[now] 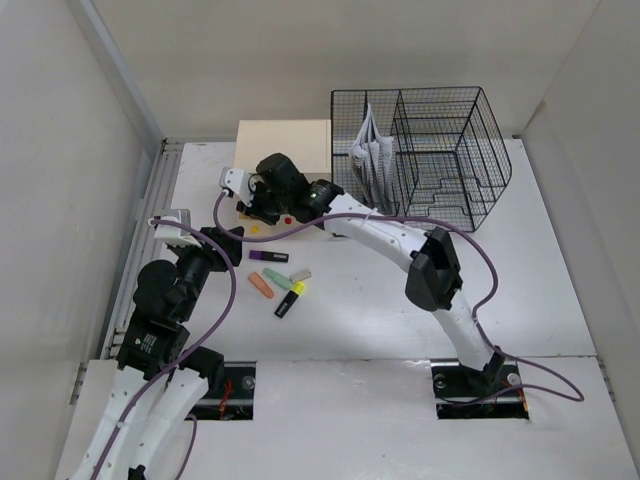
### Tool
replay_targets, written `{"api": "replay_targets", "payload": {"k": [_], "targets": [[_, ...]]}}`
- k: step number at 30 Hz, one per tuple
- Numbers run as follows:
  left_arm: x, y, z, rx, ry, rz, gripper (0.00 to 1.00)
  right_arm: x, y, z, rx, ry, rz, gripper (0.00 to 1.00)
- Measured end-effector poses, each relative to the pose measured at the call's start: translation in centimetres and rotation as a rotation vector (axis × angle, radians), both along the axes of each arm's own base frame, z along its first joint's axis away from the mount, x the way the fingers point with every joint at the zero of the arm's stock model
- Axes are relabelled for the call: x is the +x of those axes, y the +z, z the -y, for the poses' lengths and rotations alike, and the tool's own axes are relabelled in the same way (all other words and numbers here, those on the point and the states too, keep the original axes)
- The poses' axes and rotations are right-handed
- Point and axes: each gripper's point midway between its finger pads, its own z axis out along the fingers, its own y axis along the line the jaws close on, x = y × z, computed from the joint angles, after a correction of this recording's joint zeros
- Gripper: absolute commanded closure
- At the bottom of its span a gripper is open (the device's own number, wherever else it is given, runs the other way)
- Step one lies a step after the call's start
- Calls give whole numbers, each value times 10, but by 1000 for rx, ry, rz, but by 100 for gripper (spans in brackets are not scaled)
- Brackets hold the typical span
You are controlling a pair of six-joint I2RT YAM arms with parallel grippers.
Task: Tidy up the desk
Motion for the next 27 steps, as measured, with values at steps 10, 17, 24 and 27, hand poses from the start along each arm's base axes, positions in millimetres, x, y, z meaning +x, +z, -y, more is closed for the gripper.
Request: {"api": "replay_targets", "payload": {"k": [10, 17, 24, 27], "targets": [[0, 0, 0, 0, 0, 0, 49, 11, -2, -2, 15, -55, 16, 44], [0, 1, 0, -1, 1, 3, 49, -7, 12, 18, 10, -31, 9, 68], [-4, 6, -2, -9, 2, 24, 49, -70, 38, 65, -8, 229, 9, 68], [-5, 7, -2, -11, 2, 29, 49, -86, 15, 78, -68, 359, -19, 60]]}}
